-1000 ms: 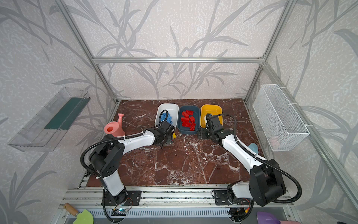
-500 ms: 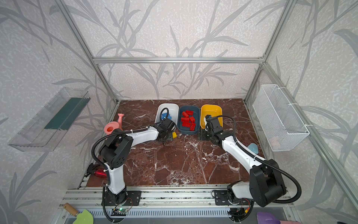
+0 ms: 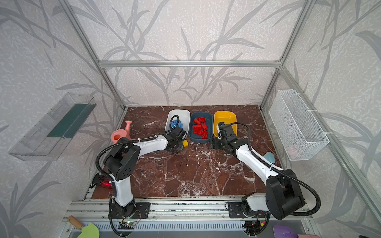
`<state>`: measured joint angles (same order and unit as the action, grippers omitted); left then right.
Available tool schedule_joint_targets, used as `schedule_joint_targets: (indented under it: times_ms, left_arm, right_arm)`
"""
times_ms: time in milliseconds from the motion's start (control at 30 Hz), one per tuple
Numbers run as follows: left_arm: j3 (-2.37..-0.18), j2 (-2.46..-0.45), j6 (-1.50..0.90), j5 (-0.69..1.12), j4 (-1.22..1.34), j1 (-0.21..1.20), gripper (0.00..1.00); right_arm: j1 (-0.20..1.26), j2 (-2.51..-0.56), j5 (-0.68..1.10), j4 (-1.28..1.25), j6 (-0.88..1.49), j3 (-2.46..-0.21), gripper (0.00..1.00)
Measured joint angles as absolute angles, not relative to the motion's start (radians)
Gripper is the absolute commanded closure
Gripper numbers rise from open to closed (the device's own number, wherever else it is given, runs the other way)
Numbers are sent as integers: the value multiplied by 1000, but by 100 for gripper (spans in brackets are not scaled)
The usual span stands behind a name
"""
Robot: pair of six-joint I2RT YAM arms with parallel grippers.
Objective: Sort the legos into containers by color
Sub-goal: Pick up the lego from the center of the table, then place the lego in the container.
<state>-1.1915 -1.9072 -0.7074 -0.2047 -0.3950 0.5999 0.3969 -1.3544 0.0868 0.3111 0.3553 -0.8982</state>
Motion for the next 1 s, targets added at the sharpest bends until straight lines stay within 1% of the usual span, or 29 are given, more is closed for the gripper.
schedule_joint_targets:
  times_ms: [367, 500, 733, 1000]
  left_arm:
    - [-1175, -1742, -690, -180, -416, 615, 63]
    - [-1213, -1723, -679, -162, -438, 628, 64]
    - [-1369, -1738, -655, -135, -468, 659, 65]
    - [-1658, -1910, -622, -86, -498, 706, 65]
  right_arm:
    - [402, -1319, 110, 305, 378, -874, 22]
    - [402, -1288, 126, 299, 393, -849, 22]
    - [402, -1190, 136, 279, 413, -754, 22]
    - [402, -1071, 134, 273, 426, -672, 22]
